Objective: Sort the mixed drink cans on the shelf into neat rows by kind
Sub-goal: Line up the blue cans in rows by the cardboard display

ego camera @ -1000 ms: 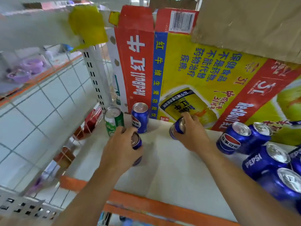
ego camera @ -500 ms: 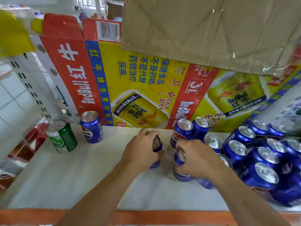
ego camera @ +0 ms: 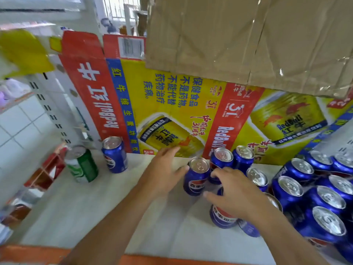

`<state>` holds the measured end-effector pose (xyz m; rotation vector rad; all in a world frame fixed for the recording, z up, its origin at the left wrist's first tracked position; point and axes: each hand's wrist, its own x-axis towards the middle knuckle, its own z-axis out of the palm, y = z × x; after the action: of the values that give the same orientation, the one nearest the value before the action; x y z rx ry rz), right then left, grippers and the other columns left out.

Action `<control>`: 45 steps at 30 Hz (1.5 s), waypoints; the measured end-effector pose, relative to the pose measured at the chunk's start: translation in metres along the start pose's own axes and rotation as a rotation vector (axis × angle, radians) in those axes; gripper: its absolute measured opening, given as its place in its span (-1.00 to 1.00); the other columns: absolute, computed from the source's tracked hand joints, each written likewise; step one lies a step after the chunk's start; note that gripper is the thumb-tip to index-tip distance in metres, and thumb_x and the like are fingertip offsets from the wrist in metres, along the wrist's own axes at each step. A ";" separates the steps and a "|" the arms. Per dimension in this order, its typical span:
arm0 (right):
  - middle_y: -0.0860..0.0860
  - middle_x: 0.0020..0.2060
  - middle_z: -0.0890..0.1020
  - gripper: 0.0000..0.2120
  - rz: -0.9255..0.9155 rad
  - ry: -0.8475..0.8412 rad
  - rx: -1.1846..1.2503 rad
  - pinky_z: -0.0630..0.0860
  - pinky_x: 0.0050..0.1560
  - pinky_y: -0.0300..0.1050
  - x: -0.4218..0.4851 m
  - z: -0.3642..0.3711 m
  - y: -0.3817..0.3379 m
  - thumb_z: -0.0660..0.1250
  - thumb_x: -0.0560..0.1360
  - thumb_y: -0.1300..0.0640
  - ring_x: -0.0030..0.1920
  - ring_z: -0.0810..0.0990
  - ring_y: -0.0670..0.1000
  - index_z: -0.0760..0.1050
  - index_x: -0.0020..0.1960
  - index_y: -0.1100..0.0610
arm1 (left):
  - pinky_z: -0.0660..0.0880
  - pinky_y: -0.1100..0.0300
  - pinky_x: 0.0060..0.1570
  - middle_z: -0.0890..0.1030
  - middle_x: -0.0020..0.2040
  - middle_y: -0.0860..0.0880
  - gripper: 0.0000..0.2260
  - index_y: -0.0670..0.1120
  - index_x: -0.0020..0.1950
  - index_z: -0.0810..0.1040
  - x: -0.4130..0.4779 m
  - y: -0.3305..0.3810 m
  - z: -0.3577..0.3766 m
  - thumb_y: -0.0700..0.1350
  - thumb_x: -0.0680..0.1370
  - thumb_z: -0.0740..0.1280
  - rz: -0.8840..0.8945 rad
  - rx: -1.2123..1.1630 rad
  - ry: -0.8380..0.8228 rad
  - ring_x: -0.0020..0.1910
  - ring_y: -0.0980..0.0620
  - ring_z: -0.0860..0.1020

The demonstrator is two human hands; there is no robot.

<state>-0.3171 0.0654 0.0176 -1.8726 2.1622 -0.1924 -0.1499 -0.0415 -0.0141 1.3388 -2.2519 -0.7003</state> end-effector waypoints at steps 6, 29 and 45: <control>-0.02 0.20 0.51 -0.64 -0.173 0.146 -0.019 0.48 0.11 0.01 0.047 0.011 -0.071 0.24 0.53 -0.11 0.22 0.46 0.06 0.41 0.26 0.01 | 0.43 -0.03 0.20 0.48 0.24 -0.09 -0.59 -0.05 0.31 0.48 -0.026 -0.083 -0.087 0.01 0.48 0.33 -0.198 0.242 0.280 0.23 -0.14 0.46; 0.06 0.30 0.34 -0.45 -0.200 0.073 0.265 0.44 0.15 0.02 0.100 0.088 -0.192 0.38 0.48 0.05 0.21 0.48 0.19 0.22 0.39 0.00 | 0.48 0.10 -0.05 0.52 0.18 -0.11 -0.43 0.02 0.26 0.44 -0.066 -0.186 -0.115 -0.10 0.32 0.59 -0.315 0.019 0.340 0.04 -0.08 0.53; -0.07 0.17 0.39 -0.50 0.092 0.173 -0.008 0.52 0.06 0.08 -0.055 0.063 -0.051 0.41 0.35 -0.04 0.19 0.41 0.10 0.37 0.26 -0.11 | 0.34 0.58 -0.15 0.56 0.05 0.18 -0.44 0.13 0.25 0.54 -0.078 -0.016 -0.049 -0.12 0.29 0.58 0.168 -0.383 0.160 -0.04 0.46 0.47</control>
<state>-0.2440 0.1165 -0.0218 -1.8156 2.3601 -0.3394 -0.0757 0.0116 0.0060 0.9740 -1.9527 -0.8758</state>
